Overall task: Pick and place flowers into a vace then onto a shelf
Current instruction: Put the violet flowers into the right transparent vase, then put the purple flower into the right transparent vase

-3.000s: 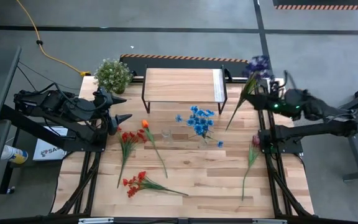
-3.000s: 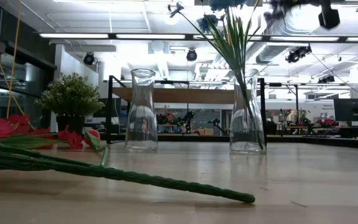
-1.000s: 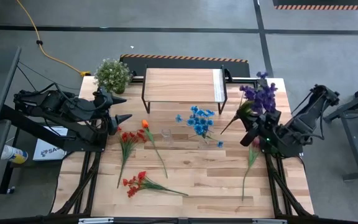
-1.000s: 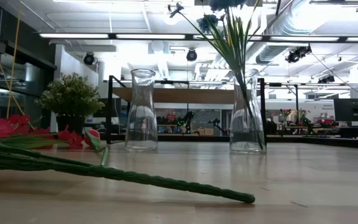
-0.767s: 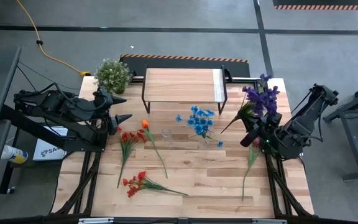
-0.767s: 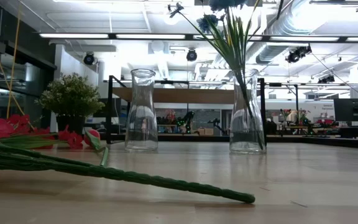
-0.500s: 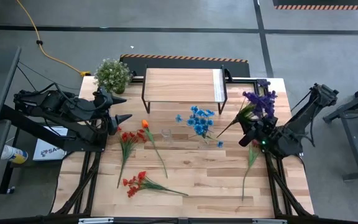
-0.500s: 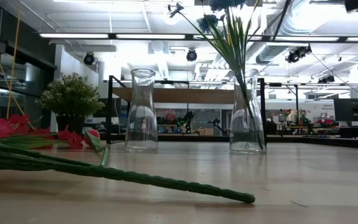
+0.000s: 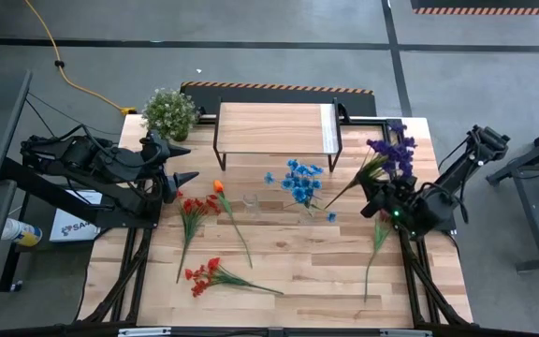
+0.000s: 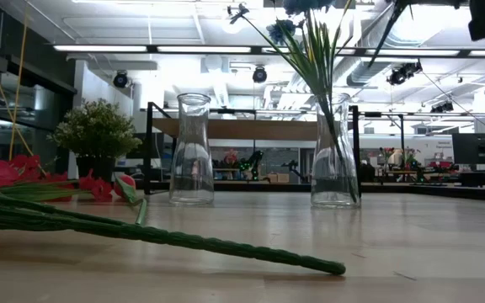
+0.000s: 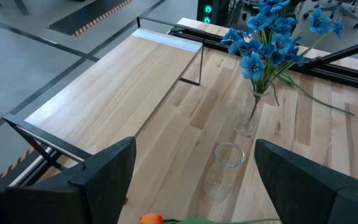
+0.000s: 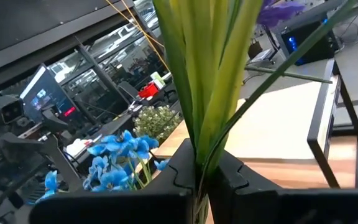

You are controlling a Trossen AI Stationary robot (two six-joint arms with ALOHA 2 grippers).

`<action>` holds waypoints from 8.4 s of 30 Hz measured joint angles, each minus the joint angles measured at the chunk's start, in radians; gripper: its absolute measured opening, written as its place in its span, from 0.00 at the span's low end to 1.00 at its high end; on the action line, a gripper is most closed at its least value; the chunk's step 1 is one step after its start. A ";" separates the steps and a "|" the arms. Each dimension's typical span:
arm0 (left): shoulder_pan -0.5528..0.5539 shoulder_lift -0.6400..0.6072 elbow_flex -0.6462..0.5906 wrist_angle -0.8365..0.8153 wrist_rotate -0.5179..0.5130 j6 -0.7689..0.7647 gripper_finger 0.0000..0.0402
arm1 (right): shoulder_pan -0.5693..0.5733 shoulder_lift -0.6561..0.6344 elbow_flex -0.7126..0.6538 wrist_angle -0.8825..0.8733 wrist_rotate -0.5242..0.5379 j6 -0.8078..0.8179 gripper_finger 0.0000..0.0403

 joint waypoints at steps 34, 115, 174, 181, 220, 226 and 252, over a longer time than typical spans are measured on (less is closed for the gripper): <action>0.000 0.000 0.000 0.007 -0.003 0.000 0.90 | -0.177 0.154 0.017 0.012 -0.211 -0.002 0.03; 0.000 0.000 0.000 0.007 -0.003 0.001 0.90 | -0.177 0.142 0.017 -0.292 -0.535 0.047 0.53; 0.000 0.000 0.000 0.017 -0.048 0.000 0.90 | -0.407 -0.156 0.017 -0.958 -1.458 0.431 0.46; 0.000 0.001 0.000 0.017 -0.050 0.000 0.90 | -0.394 -0.170 0.017 -1.061 -1.720 0.636 0.41; 0.000 0.085 0.000 -0.042 -0.056 0.010 0.90 | -0.003 -0.011 0.017 -1.339 -1.683 1.519 0.34; 0.000 0.085 0.000 -0.053 -0.060 0.010 0.90 | -0.003 0.081 0.017 -1.329 -1.690 1.513 0.34; 0.000 0.085 0.000 -0.053 -0.084 0.010 0.90 | -0.004 0.343 0.017 -1.245 -1.697 1.521 0.34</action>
